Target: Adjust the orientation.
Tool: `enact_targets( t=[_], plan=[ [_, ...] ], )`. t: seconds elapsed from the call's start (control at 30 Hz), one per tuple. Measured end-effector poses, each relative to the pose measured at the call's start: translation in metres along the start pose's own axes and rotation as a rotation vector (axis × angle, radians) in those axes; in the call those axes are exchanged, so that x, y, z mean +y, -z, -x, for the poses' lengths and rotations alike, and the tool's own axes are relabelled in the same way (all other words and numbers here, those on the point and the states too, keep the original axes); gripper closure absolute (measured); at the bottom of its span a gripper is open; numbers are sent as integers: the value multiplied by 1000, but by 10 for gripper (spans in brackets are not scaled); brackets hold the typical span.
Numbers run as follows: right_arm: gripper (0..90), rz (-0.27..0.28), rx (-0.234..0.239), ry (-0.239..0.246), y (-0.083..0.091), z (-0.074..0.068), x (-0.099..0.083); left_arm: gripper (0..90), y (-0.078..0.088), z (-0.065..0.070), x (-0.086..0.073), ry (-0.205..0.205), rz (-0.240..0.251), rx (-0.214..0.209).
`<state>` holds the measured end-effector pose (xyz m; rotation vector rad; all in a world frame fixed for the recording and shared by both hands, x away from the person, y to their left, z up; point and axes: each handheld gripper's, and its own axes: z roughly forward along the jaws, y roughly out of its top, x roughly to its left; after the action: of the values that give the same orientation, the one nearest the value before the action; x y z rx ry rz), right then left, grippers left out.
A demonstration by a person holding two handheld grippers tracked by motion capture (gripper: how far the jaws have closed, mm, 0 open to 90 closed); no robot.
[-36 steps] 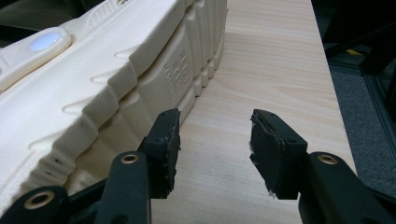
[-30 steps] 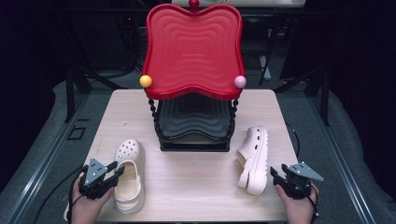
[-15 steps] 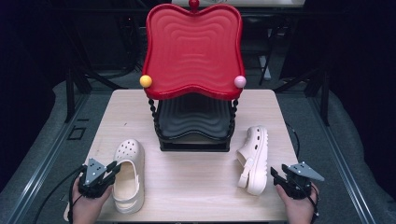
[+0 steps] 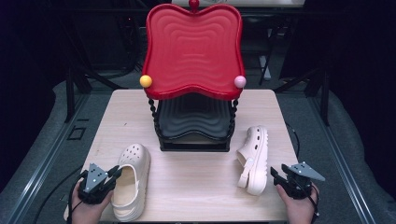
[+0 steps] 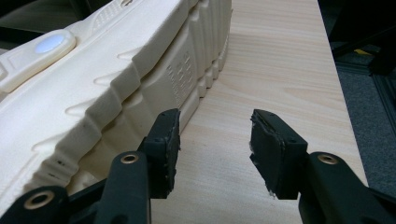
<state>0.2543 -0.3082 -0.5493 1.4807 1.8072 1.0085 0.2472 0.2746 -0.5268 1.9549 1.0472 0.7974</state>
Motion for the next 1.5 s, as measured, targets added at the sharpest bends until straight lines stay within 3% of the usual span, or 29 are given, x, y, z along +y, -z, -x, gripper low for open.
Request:
enact_targets(
  t=[0.2, 0.47, 0.63, 0.83, 0.97, 1.23, 1.27, 1.37, 1.4, 1.43, 1.5],
  plan=[
    [520, 2, 0, -3, 1, 2, 0, 818, 5, 13, 6, -1, 12, -37],
    [520, 5, 2, -5, 2, 1, 1, 822, 6, 40, 16, -27, 19, -77],
    [520, 5, 1, -12, 1, 1, 0, 824, -6, 61, 23, -87, -13, -105],
    [520, 7, -2, -12, 1, 1, 0, 825, -14, 76, 35, -75, 8, -127],
    [520, 9, -4, -12, 1, 1, 0, 825, -26, 94, 46, -105, 9, -136],
    [544, 15, 7, -12, 2, 2, 1, 806, -46, 118, 48, -99, 14, -137],
    [544, 15, 7, -12, 2, 2, 1, 805, -46, 118, 48, -99, 14, -137],
    [673, 11, -1, 17, 6, 0, 4, 785, -45, 119, 47, -105, 25, -138],
    [673, 11, -1, 17, 6, 0, 4, 785, -45, 117, 46, -93, 29, -148],
    [721, 16, 0, 25, 8, -1, 6, 745, -44, 112, 45, -55, 34, -187],
    [757, 26, 12, 33, 11, -4, 9, 692, -41, 107, 45, -50, 38, -205]
  ],
)
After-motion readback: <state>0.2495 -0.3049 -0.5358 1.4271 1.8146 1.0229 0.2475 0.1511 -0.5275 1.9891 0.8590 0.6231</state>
